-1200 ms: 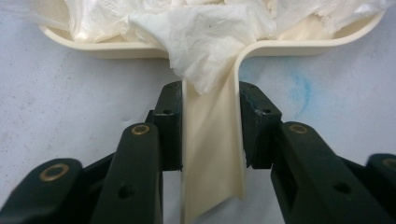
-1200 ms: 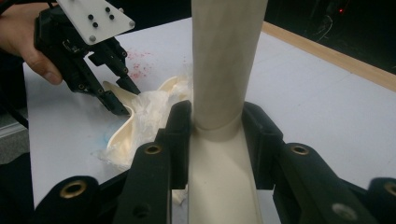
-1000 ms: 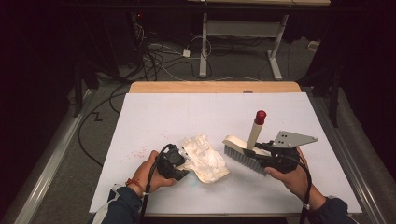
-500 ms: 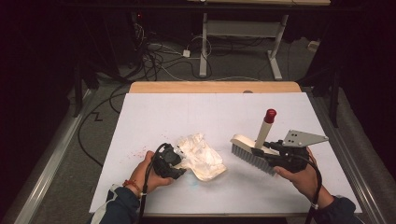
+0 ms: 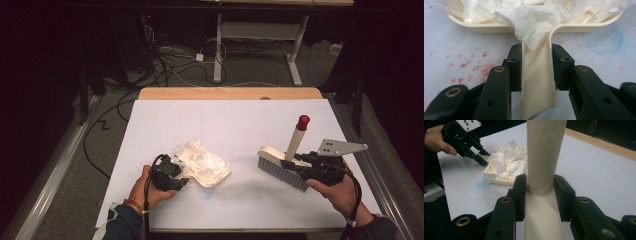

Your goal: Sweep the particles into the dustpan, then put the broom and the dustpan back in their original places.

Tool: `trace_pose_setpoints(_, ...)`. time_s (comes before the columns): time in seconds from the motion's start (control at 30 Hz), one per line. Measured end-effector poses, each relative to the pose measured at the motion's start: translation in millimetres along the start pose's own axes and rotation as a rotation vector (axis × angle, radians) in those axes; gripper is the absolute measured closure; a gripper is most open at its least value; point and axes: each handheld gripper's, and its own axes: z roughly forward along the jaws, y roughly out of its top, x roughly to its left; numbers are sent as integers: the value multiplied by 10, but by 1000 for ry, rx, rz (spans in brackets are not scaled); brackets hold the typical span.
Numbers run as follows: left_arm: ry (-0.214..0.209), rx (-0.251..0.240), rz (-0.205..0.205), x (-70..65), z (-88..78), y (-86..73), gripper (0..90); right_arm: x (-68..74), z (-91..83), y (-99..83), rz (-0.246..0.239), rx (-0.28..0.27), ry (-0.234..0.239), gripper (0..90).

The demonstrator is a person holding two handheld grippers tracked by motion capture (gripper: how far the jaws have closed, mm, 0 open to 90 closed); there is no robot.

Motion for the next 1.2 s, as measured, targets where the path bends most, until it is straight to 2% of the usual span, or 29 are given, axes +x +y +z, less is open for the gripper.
trace_pose_setpoints(0.2,24,-14,-58,65,-16,-96,627,6,-26,-33,9,22,13,678)
trace_pose_setpoints(0.4,33,-22,-96,111,-42,-179,626,23,-28,-67,9,42,19,678)
trace_pose_setpoints(0.63,70,-37,-161,169,-69,-246,626,26,-13,-69,9,75,40,678)
trace_pose_setpoints(0.87,111,-66,-259,273,-87,-306,626,-55,26,-96,64,133,80,678)
trace_pose_setpoints(1.1,152,-88,-335,357,-93,-336,625,-176,137,-137,140,205,133,677)
trace_pose_setpoints(1.2,170,-99,-376,388,-86,-338,625,-231,154,-143,167,209,152,677)
